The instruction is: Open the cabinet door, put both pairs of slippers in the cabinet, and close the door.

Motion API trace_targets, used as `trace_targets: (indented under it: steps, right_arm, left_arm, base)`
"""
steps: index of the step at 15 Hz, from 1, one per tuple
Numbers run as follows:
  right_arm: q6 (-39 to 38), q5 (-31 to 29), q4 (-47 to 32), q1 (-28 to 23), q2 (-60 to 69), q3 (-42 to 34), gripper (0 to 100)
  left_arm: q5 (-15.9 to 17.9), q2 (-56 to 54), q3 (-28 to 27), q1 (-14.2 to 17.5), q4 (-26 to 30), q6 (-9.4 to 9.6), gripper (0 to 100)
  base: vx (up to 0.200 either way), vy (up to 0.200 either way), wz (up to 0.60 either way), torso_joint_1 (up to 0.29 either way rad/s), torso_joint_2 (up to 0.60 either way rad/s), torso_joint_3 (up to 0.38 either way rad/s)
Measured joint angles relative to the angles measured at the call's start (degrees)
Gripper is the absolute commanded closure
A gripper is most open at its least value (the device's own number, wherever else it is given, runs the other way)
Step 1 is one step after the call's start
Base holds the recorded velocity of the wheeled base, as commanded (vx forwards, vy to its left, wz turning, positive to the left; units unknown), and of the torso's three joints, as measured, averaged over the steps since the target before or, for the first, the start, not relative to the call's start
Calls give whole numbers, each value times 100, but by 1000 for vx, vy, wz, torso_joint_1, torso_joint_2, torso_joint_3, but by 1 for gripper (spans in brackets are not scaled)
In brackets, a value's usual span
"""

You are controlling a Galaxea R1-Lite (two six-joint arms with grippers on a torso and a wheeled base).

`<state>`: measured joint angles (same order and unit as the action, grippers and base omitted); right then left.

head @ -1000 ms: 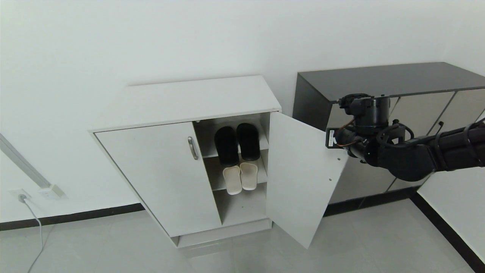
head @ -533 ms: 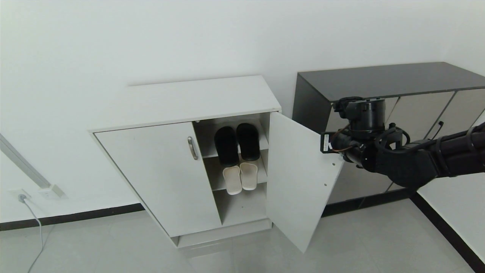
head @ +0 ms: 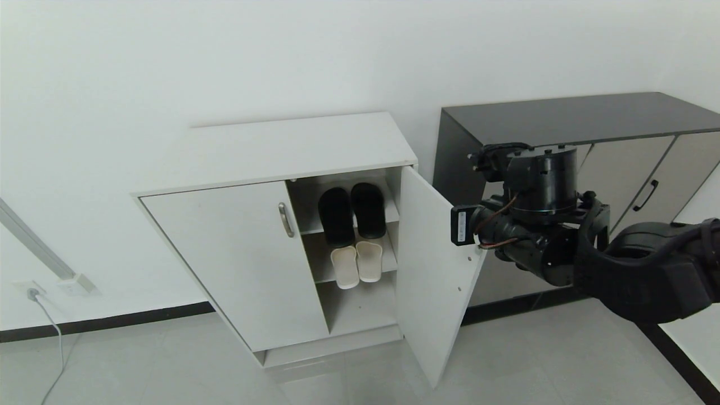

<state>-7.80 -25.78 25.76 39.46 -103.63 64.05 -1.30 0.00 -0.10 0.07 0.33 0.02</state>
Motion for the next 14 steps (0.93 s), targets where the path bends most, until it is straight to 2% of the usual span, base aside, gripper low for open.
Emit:
trace_targets:
  steps: [5, 8, 14]
  right_arm:
    - [-2, 11, 24, -247, -201, 39, 100]
    - [-11, 17, 24, -230, -444, 63, 100]
    - [-453, 57, 21, 480, -422, 1, 100]
  left_arm:
    - [0, 0, 0, 0, 0, -2, 100]
    - [0, 0, 0, 0, 0, 0, 100]
    - [0, 0, 0, 0, 0, -2, 100]
  base:
    - [0, 0, 0, 0, 0, 0]
    - [0, 0, 0, 0, 0, 0]
    - [0, 0, 0, 0, 0, 0]
